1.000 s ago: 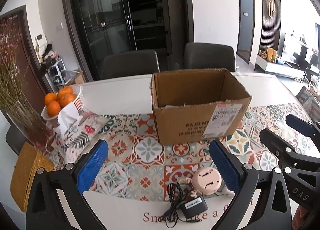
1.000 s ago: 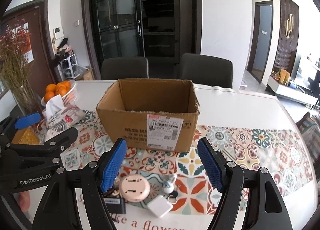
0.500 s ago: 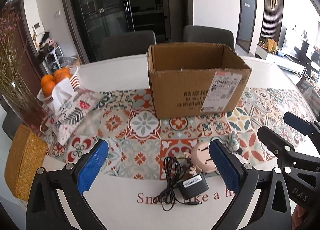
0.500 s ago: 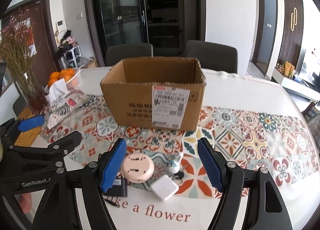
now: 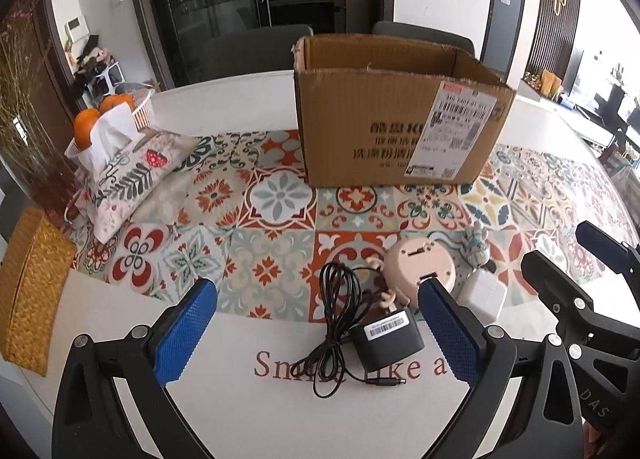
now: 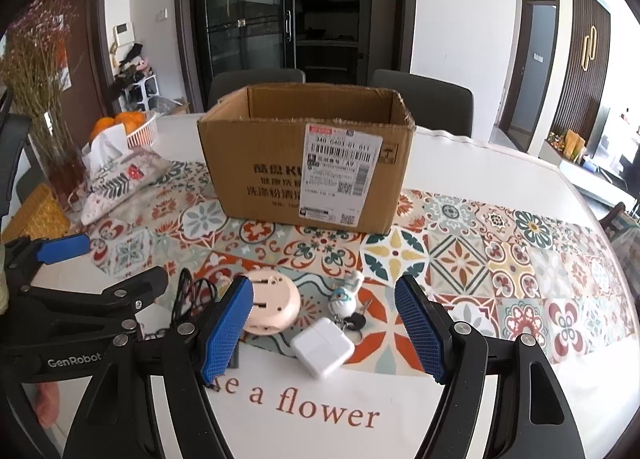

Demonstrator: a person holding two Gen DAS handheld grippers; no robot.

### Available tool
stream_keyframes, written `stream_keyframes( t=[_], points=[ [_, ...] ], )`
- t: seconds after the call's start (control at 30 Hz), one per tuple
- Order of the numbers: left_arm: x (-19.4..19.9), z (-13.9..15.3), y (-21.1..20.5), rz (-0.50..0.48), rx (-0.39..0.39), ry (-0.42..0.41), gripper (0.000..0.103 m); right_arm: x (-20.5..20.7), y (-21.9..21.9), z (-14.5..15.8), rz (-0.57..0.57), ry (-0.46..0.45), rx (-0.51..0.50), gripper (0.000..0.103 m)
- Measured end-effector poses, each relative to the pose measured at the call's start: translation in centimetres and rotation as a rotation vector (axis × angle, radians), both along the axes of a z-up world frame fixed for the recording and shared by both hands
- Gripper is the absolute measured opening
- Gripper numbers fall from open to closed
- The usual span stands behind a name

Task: Organize rigid objects
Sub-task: 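Grasp the white square power adapter with the right gripper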

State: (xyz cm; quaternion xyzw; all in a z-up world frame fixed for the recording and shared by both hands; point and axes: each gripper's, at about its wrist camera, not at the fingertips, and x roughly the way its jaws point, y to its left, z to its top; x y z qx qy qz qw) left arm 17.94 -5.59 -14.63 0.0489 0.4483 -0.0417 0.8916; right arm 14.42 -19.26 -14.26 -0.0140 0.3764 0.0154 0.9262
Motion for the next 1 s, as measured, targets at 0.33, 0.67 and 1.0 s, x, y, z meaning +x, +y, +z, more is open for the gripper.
stream_keyframes(
  t=[0.33, 0.67, 1.0],
  points=[
    [-0.5, -2.4, 0.3, 0.028, 0.043, 0.02, 0.102, 0.0, -0.2, -3.7, -0.008, 0.058, 0.009, 0.073],
    [-0.5, -4.7, 0.2, 0.046, 0.07, 0.04, 0.102, 0.6, -0.6, -7.4, -0.01, 0.12, 0.043, 0.073],
    [-0.1, -6.0, 0.3, 0.063, 0.075, 0.045, 0.102, 1.4, -0.7, -9.6, -0.008, 0.14, 0.061, 0.072]
  ],
)
